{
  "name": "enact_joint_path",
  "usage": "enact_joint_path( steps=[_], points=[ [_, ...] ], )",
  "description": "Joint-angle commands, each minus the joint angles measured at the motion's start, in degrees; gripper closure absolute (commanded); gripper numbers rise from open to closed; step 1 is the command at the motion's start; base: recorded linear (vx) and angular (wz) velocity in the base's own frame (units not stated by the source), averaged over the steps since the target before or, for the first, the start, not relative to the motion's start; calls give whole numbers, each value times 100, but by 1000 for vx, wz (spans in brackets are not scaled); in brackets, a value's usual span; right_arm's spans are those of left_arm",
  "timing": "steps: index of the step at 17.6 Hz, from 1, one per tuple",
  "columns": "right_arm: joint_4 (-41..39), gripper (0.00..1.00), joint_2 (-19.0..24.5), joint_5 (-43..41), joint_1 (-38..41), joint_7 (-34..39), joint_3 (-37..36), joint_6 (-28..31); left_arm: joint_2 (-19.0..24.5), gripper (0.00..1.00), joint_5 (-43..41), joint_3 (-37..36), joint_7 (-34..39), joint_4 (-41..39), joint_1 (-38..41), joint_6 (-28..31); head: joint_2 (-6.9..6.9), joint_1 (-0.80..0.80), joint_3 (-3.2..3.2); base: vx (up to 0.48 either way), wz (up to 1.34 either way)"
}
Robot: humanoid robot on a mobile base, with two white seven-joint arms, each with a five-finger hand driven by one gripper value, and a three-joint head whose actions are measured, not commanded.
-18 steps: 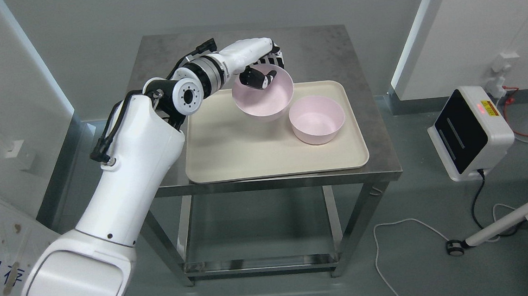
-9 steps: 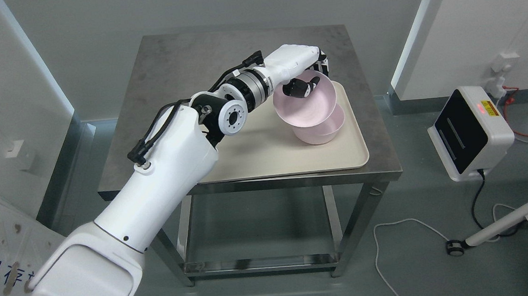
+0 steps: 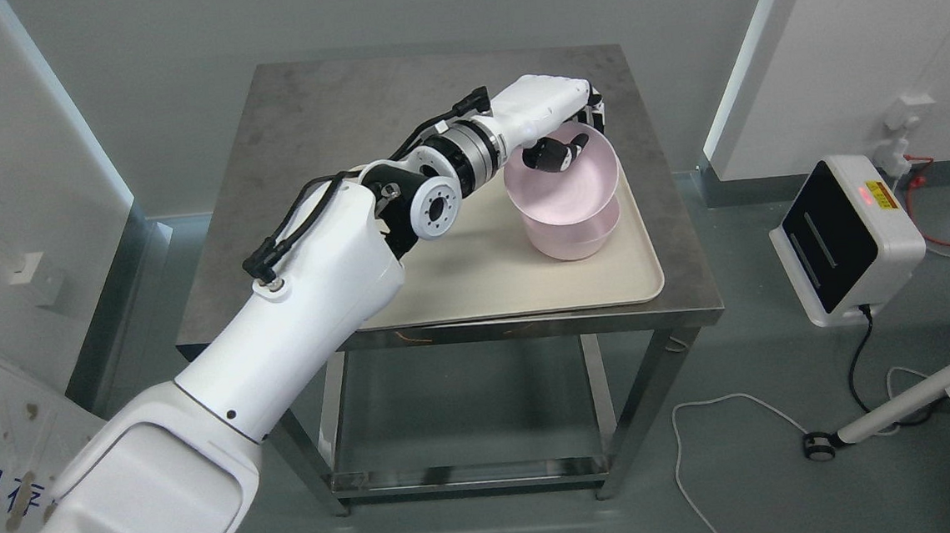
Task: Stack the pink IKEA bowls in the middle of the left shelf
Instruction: 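Lift the pink bowl and lower it into the other pink bowl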
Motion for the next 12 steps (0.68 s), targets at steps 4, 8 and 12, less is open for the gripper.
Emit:
enact_joint_path(
  steps=[4, 8, 12],
  points=[
    [0, 0, -100, 44, 0, 5, -61, 2, 87, 60, -13, 143, 53, 223, -69, 121, 0, 0, 0, 0, 0],
    [0, 0, -100, 44, 0, 5, -53, 2, 87, 25, 109, 905, 236, -74, 210, 59, 0, 0, 0, 0, 0],
    [0, 0, -100, 44, 0, 5, -62, 2, 87, 0, 1368, 1961, 1134, -1102, 861, -98, 0, 0, 0, 0, 0]
  ],
)
